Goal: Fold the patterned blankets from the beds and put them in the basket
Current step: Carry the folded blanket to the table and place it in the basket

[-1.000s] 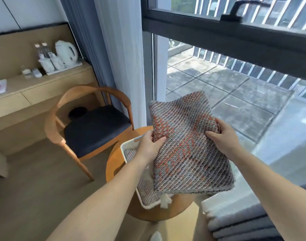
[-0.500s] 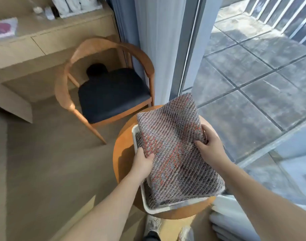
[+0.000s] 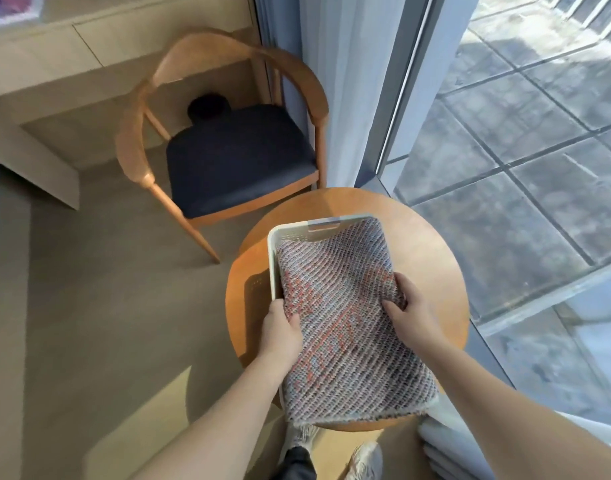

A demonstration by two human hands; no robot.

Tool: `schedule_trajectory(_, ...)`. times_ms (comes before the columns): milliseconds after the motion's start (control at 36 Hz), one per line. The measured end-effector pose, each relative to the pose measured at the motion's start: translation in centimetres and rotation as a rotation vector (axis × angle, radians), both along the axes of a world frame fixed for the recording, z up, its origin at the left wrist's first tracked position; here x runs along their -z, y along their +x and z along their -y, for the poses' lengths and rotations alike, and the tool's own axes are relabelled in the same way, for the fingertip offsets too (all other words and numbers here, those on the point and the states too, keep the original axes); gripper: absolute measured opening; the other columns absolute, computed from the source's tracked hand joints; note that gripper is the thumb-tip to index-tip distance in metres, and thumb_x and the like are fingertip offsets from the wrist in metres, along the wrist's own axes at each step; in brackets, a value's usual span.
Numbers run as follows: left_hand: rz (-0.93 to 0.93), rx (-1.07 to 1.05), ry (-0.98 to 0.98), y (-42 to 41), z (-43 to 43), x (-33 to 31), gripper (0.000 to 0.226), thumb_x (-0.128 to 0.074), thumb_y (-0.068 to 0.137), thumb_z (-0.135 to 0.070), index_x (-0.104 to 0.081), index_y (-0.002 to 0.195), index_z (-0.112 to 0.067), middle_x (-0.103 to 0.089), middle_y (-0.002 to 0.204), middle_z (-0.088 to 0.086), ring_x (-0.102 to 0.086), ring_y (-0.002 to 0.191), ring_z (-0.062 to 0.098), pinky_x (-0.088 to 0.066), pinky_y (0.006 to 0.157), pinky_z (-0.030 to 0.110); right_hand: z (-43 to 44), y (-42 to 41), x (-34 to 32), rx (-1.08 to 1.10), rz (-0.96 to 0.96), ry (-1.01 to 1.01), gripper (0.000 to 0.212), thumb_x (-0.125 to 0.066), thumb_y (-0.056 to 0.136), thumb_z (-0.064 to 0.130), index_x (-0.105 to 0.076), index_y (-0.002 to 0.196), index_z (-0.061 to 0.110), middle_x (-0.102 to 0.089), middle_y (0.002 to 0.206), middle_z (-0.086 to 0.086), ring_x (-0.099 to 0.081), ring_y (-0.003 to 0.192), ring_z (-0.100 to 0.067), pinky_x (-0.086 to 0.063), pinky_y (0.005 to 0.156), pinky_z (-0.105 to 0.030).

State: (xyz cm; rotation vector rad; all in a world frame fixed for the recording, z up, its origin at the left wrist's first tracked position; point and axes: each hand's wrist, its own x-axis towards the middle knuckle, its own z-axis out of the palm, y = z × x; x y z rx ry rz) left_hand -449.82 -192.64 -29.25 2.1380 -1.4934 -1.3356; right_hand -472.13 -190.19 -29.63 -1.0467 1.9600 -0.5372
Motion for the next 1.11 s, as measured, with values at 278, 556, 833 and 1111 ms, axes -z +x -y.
schedule_trajectory(278, 0.145, 0.011, -0.204, -0.7, -0.5, 2.5, 0.049, -0.041, 0.098, -0.016, -0.024, 0.144, -0.019, -0.036, 0.145, 0.005, -0.043, 0.126, 0.026, -0.04, 0.104, 0.04, 1.1, 0.5, 1.5, -0.188, -0.236, -0.001, 0.062, -0.05, 0.098, 0.026, -0.018, 0.151, 0.024, -0.035, 0.15, -0.004, -0.049, 0.123, -0.027, -0.049, 0.094, -0.041)
schedule_trajectory(556, 0.458, 0.708, -0.338, -1.8, -7.7, 4.2, 0.062, -0.018, 0.097, -0.041, -0.022, 0.149, -0.008, -0.014, 0.158, 0.009, -0.005, 0.147, 0.021, 0.0, 0.116, 0.038, -6.3, 1.9, 2.7, -0.794, -0.673, -0.138, 0.065, -0.024, 0.099, 0.054, -0.033, 0.148, 0.012, -0.021, 0.157, -0.017, -0.014, 0.146, -0.035, -0.014, 0.116, -0.049)
schedule_trajectory(833, 0.541, 0.858, -0.231, -0.8, -6.7, 6.3, 0.065, 0.004, 0.091, -0.047, 0.02, 0.145, -0.014, 0.024, 0.155, 0.006, 0.027, 0.142, 0.021, 0.015, 0.114, 0.039, -6.1, 0.8, 5.4, -0.853, -0.718, 0.032, 0.076, -0.009, 0.097, 0.062, -0.008, 0.151, 0.008, 0.008, 0.158, -0.012, 0.013, 0.145, -0.029, 0.007, 0.115, -0.039)
schedule_trajectory(1111, 0.529, 0.909, -0.271, -0.4, -5.3, 6.1, 0.069, 0.001, 0.093, -0.05, 0.02, 0.146, -0.01, 0.026, 0.154, 0.007, 0.027, 0.142, 0.02, 0.016, 0.117, 0.038, -7.0, 1.4, 5.9, -0.844, -0.719, 0.076, 0.077, -0.004, 0.095, 0.064, 0.006, 0.147, 0.008, 0.014, 0.157, -0.012, 0.02, 0.143, -0.029, 0.016, 0.113, -0.036)
